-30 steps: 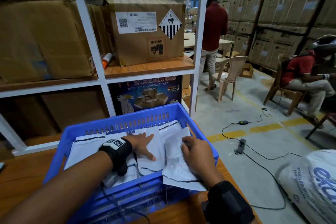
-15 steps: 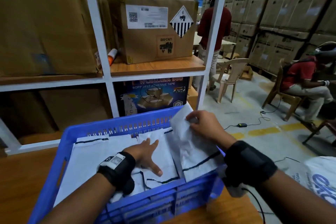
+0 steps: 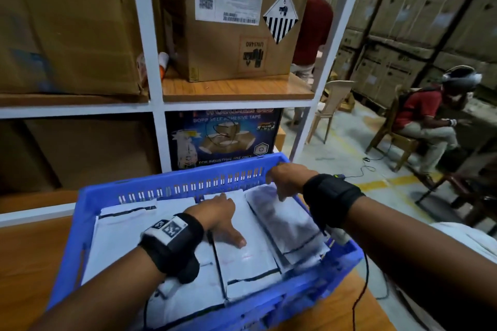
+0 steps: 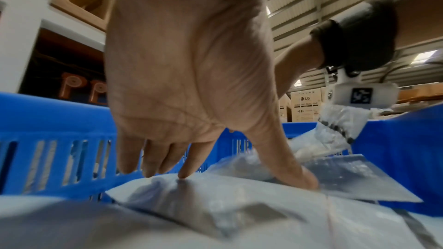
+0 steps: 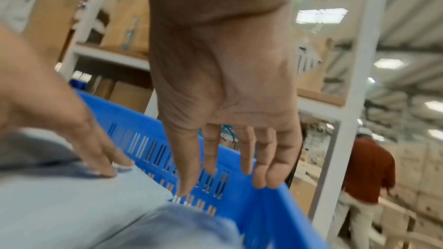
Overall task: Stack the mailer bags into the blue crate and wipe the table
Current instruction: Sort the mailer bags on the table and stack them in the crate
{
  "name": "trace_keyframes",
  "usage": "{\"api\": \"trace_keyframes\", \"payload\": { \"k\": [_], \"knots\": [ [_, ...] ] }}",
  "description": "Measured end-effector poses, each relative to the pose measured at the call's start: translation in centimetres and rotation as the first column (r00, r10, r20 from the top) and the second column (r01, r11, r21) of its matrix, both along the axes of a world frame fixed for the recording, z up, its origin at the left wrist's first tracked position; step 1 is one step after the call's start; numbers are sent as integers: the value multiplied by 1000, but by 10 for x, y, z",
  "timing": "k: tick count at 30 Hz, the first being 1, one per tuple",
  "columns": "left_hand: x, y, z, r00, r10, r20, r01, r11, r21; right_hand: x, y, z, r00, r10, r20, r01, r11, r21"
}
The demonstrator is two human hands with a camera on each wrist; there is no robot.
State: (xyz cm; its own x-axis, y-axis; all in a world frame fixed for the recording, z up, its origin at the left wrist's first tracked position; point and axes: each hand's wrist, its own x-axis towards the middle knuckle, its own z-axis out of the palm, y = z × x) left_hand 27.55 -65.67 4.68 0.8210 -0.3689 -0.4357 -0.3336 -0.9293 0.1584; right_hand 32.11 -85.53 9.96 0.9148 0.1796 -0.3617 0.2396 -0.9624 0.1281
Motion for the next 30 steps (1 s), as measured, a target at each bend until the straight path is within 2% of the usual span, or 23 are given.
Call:
{"api": "trace_keyframes", "payload": {
  "k": [3, 5, 11, 15, 18, 21, 24, 28, 30],
  "knots": [
    [5, -2, -12, 998, -29, -59, 30, 999, 16, 2, 9, -7, 967, -16, -256, 3, 999, -53],
    [6, -5, -20, 994, -67, -84, 72, 996, 57, 0, 13, -20, 937, -51, -346, 10, 993, -119],
    [13, -9, -35, 987, -102, -121, 116, 986, 117, -3, 18, -54, 933, -97, -346, 17, 973, -228],
    [14, -8, -38, 986, -107, -129, 123, 985, 121, -6, 18, -50, 930, -98, -355, 26, 979, -202],
    [15, -4, -26, 985, -97, -146, 115, 987, 114, -6, 17, -39, 925, -113, -362, 59, 986, -157],
    [17, 1, -1, 991, -83, -108, 90, 994, 60, -8, 15, -22, 946, -119, -302, 98, 992, -83],
    [13, 4, 28, 997, -73, 32, 72, 997, 32, -15, 13, 5, 976, -80, -201, 87, 996, 23],
    [-8, 12, 62, 993, 29, 113, -28, 1000, -13, -36, 14, 43, 997, -26, -72, 42, 975, 219],
    [-30, 18, 79, 985, 59, 163, -59, 998, -10, -51, 13, 59, 999, 4, 51, -21, 943, 331]
  ]
}}
